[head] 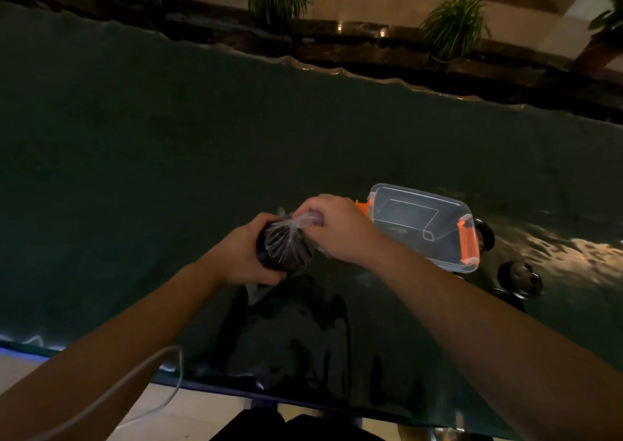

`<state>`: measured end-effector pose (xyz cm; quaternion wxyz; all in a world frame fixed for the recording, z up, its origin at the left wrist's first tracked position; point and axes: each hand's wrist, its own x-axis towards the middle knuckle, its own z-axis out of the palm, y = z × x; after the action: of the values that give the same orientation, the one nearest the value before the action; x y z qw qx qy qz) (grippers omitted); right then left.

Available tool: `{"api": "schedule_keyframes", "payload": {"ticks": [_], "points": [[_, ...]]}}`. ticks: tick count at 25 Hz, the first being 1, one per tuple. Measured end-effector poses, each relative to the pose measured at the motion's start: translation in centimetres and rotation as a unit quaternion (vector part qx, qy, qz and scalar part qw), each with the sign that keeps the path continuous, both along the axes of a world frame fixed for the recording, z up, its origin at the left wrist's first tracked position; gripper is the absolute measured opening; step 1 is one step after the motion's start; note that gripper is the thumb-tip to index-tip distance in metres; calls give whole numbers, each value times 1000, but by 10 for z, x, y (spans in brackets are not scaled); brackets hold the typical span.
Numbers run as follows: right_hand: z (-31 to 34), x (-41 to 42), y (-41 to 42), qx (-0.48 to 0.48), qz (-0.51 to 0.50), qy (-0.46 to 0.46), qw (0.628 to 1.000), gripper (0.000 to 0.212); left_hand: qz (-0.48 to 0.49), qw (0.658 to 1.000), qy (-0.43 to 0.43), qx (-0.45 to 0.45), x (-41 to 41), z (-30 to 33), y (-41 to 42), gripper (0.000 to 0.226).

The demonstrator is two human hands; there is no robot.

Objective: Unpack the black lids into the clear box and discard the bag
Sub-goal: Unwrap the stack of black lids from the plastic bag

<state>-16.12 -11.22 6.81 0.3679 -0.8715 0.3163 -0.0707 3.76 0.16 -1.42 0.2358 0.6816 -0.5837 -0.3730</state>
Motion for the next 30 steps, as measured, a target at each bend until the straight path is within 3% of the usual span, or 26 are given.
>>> {"api": "schedule_keyframes", "payload": {"ticks": [5,10,13,16,20,23,27,30], "points": [[29,5,6,-11,75,27,997,21,-29,996,86,15,1,-2,12,91],[22,5,16,-39,99,61,992,19,-54,995,74,27,-5,-4,23,104],[15,5,20,-41,97,76,992,19,-16,997,78,5,-12,9,35,104],[12,6,23,-35,77,55,995,24,63,990,42,-123,-23,27,46,83],[15,3,28,-16,55,6,998,28,145,957,-4,-251,-40,49,54,36],[18,-1,27,-13,51,-24,998,29,180,951,4,-253,-48,56,57,17],[19,-15,32,-60,34,-53,996,38,228,942,26,-245,-47,63,60,7],[17,-25,42,-238,45,-71,968,36,245,938,19,-243,-43,66,60,19]]}}
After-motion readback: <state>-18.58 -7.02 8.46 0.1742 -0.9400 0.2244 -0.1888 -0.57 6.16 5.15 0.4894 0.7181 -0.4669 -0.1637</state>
